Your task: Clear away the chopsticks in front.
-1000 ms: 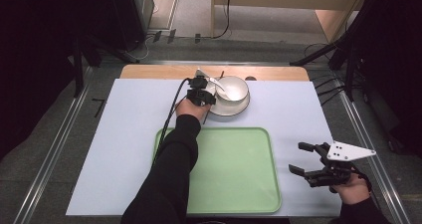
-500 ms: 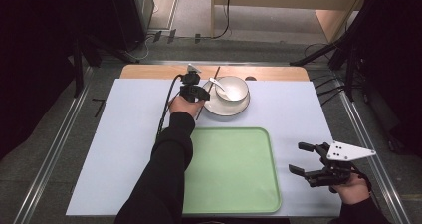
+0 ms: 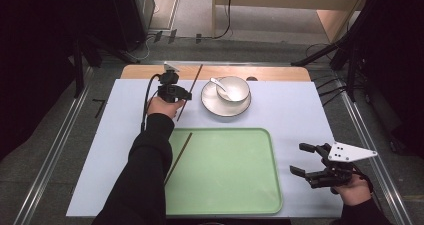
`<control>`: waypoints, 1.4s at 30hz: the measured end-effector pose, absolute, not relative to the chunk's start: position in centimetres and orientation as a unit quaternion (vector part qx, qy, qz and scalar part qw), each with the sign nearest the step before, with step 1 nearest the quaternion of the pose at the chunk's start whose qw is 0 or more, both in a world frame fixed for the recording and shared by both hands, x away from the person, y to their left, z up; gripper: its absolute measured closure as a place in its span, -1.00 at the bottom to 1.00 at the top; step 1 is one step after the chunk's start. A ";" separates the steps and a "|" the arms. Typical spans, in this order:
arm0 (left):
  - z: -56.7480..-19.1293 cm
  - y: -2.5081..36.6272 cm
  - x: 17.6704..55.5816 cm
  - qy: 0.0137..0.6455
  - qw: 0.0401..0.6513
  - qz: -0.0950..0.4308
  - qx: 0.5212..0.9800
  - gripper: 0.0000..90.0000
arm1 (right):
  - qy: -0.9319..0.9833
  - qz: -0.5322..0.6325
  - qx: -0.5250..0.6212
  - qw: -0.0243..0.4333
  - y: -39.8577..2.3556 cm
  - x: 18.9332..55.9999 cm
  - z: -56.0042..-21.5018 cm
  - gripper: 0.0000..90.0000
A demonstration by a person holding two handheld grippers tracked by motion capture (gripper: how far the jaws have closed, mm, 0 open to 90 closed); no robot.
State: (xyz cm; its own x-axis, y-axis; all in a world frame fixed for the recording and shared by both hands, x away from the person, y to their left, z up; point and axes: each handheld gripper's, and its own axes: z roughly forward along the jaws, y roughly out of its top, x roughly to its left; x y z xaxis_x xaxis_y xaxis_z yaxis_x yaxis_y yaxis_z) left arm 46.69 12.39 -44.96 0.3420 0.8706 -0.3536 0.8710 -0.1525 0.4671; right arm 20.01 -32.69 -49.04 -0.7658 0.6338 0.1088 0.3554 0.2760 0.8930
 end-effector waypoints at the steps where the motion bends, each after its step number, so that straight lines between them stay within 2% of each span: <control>1: -44.9 13.0 46.4 0.573 0.308 0.001 0.759 0.91 | 0.788 0.513 0.313 0.136 -32.7 20.0 -49.0 -0.61; 10: -44.6 16.2 43.6 0.572 0.328 -0.009 0.752 0.91 | 0.789 0.510 0.315 0.136 -32.6 20.0 -49.1 -0.61; 20: -44.1 18.2 39.3 0.548 0.330 -0.005 0.768 0.91 | 0.788 0.512 0.313 0.136 -32.5 20.0 -49.0 -0.61; 42: -46.2 17.7 31.3 0.525 0.331 -0.023 0.784 0.91 | 0.789 0.510 0.313 0.137 -32.4 20.1 -49.1 -0.61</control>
